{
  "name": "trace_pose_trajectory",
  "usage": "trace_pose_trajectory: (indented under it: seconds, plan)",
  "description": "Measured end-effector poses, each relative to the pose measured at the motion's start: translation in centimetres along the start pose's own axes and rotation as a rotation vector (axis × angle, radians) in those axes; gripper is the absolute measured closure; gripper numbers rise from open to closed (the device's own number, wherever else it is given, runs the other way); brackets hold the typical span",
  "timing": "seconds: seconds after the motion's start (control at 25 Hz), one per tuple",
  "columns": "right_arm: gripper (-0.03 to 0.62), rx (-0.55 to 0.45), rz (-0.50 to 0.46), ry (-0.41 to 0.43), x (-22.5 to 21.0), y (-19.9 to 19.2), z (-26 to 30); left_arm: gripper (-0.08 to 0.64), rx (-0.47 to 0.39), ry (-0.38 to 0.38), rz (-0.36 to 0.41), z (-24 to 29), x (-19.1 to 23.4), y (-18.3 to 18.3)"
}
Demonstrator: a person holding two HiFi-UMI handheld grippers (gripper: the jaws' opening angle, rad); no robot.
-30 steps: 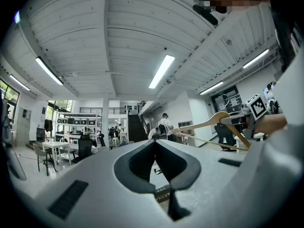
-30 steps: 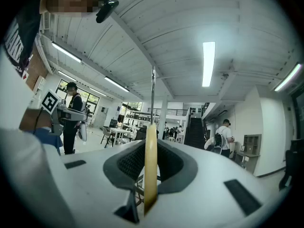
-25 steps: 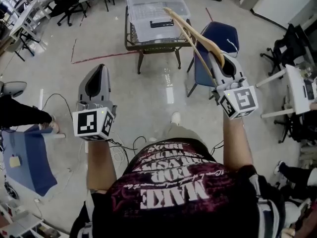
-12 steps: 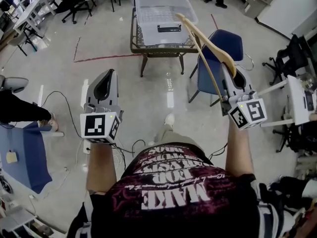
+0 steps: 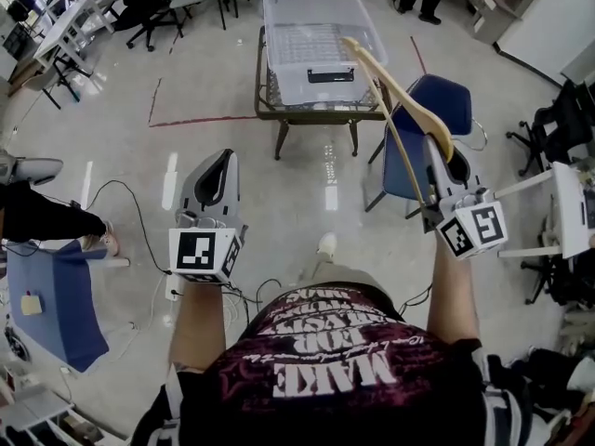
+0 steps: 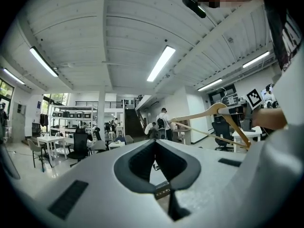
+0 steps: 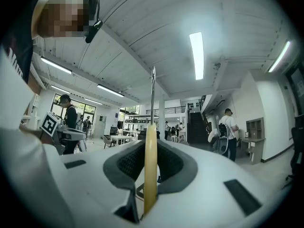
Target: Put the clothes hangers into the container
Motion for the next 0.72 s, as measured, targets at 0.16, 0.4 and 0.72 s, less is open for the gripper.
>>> trace_pose_trajectory:
  seconds: [0.16, 0.4, 0.72]
  plan:
    - [0.532, 0.012, -0.005, -0.003, -1.4, -0.3, 2.4, 0.553, -0.010, 0.015, -0.039, 2.7, 1.2, -0.1]
    - [0.532, 0.015, 0.002, 0.002, -3.3, -0.6, 6.0, 0.553, -0.005, 0.012, -0.024, 6.9, 2.7, 0.7]
    - [0.532, 0.008, 0.006, 0.030, -7.9, -0.8, 9.4, 0.554, -0.008, 0.006, -0.006, 13.4, 2.1, 1.7]
Point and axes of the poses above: the fingertips, and each gripper's own axes: z forward along the fingers, x to its left, y out of its top, the point moved 9 cm from there along -z, backward along the fingers, and after that the axes turned 6 degrees about -y, right-handed, at the moved point
